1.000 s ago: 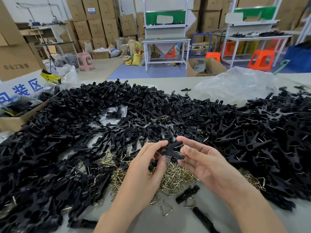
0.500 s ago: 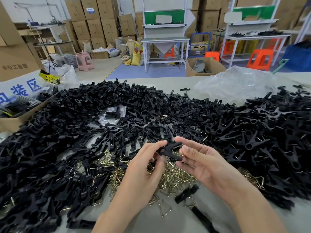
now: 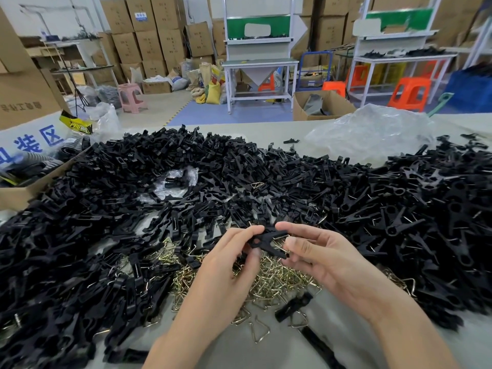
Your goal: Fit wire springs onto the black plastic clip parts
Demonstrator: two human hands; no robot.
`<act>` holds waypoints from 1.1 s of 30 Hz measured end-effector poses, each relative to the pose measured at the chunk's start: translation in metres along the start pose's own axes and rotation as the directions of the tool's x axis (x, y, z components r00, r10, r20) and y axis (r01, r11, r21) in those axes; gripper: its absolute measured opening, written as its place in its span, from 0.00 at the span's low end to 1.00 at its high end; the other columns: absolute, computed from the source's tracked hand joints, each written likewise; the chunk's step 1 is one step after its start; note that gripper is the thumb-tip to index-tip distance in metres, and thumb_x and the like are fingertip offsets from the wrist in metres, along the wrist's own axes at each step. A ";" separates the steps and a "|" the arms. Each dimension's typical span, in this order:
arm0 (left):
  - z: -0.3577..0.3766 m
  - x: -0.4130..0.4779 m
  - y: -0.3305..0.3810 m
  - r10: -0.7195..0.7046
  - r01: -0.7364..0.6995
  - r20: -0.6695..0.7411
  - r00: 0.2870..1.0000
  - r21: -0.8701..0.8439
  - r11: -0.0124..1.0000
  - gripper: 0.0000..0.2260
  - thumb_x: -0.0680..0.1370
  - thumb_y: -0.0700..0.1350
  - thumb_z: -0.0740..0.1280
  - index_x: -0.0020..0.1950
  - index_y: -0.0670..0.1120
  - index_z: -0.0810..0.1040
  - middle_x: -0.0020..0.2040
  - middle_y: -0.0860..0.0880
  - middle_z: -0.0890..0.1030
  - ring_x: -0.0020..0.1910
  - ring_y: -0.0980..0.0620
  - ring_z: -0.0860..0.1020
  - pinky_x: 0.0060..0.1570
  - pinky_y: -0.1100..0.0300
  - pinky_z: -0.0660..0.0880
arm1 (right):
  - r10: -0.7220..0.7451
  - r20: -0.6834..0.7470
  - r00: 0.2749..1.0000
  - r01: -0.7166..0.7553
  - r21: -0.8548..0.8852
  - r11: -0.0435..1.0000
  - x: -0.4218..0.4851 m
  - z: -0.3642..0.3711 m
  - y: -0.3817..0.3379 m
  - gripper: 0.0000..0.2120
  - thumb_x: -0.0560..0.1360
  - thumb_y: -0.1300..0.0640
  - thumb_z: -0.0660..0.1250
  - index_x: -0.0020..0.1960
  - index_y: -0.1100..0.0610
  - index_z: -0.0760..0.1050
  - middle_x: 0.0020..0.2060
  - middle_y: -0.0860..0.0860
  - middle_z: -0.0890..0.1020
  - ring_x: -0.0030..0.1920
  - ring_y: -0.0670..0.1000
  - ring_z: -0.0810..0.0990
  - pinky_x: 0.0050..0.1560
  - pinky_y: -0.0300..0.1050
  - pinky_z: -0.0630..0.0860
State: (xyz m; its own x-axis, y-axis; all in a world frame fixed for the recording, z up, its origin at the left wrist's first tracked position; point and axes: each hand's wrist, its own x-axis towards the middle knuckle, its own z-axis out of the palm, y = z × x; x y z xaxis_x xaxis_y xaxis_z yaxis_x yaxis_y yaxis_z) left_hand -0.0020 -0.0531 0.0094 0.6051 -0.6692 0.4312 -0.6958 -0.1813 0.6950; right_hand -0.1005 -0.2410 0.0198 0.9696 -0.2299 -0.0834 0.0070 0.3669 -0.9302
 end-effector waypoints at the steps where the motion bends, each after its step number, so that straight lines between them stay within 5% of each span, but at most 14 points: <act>1: 0.000 0.000 0.000 0.000 0.001 0.002 1.000 -0.012 1.000 0.15 0.82 0.52 0.60 0.69 0.60 0.73 0.58 0.64 0.76 0.56 0.61 0.76 0.51 0.74 0.70 | 0.005 0.009 1.000 -0.006 0.010 1.000 0.000 0.000 0.000 0.26 0.65 0.53 0.82 0.63 0.54 0.83 0.35 0.50 0.80 0.40 0.46 0.82 0.55 0.44 0.80; 10: -0.001 0.001 0.001 0.008 -0.007 0.016 1.000 -0.041 0.999 0.15 0.82 0.55 0.59 0.68 0.69 0.68 0.60 0.66 0.76 0.58 0.61 0.76 0.55 0.74 0.69 | -0.005 0.038 0.999 0.001 0.099 0.995 0.001 0.005 -0.001 0.28 0.65 0.53 0.83 0.63 0.55 0.82 0.40 0.51 0.83 0.38 0.46 0.81 0.53 0.46 0.81; 18: 0.001 0.001 0.004 -0.004 0.006 0.032 0.999 -0.067 0.998 0.14 0.82 0.54 0.59 0.67 0.66 0.70 0.59 0.65 0.77 0.57 0.60 0.77 0.55 0.73 0.70 | -0.014 0.022 1.000 0.012 0.089 0.996 -0.002 0.010 -0.003 0.21 0.72 0.59 0.76 0.64 0.54 0.82 0.51 0.59 0.82 0.48 0.53 0.80 0.49 0.46 0.81; 23: 0.000 0.002 0.005 0.014 -0.013 0.000 1.000 -0.103 0.995 0.15 0.82 0.49 0.62 0.67 0.63 0.74 0.58 0.63 0.79 0.57 0.56 0.77 0.56 0.69 0.72 | 0.030 0.048 0.998 -0.032 0.048 0.998 -0.002 0.017 -0.001 0.21 0.72 0.51 0.78 0.64 0.51 0.82 0.54 0.56 0.84 0.54 0.54 0.82 0.51 0.50 0.82; 25: 0.002 0.001 0.004 0.042 -0.044 -0.022 0.999 -0.073 0.996 0.14 0.82 0.46 0.64 0.66 0.59 0.77 0.62 0.62 0.76 0.64 0.54 0.74 0.62 0.63 0.71 | 0.046 0.102 0.994 -0.056 0.091 0.994 -0.001 0.022 0.002 0.20 0.75 0.52 0.72 0.66 0.51 0.80 0.59 0.56 0.83 0.55 0.55 0.83 0.54 0.53 0.81; 28: 0.006 0.000 0.007 0.067 -0.069 -0.036 0.997 -0.040 0.997 0.15 0.81 0.47 0.65 0.64 0.65 0.77 0.70 0.65 0.66 0.73 0.51 0.66 0.68 0.59 0.67 | 0.017 0.174 0.985 -0.032 0.086 0.996 0.000 0.030 0.008 0.22 0.75 0.53 0.70 0.69 0.50 0.78 0.58 0.59 0.82 0.55 0.52 0.82 0.58 0.57 0.80; 33: 0.005 -0.001 0.007 0.065 -0.058 0.074 0.995 -0.094 0.994 0.15 0.81 0.54 0.62 0.64 0.71 0.75 0.78 0.62 0.58 0.76 0.58 0.60 0.69 0.58 0.65 | -0.028 0.230 0.973 0.018 0.045 0.999 -0.001 0.035 0.012 0.19 0.76 0.54 0.68 0.65 0.56 0.80 0.52 0.55 0.83 0.56 0.51 0.81 0.58 0.52 0.79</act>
State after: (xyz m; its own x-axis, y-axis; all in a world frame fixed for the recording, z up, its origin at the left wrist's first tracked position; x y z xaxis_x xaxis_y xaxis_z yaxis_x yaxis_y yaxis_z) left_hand -0.0090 -0.0575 0.0112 0.5282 -0.7311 0.4319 -0.6905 -0.0737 0.7196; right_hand -0.0924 -0.2048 0.0214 0.9993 -0.0261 0.0270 0.0352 0.4030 -0.9145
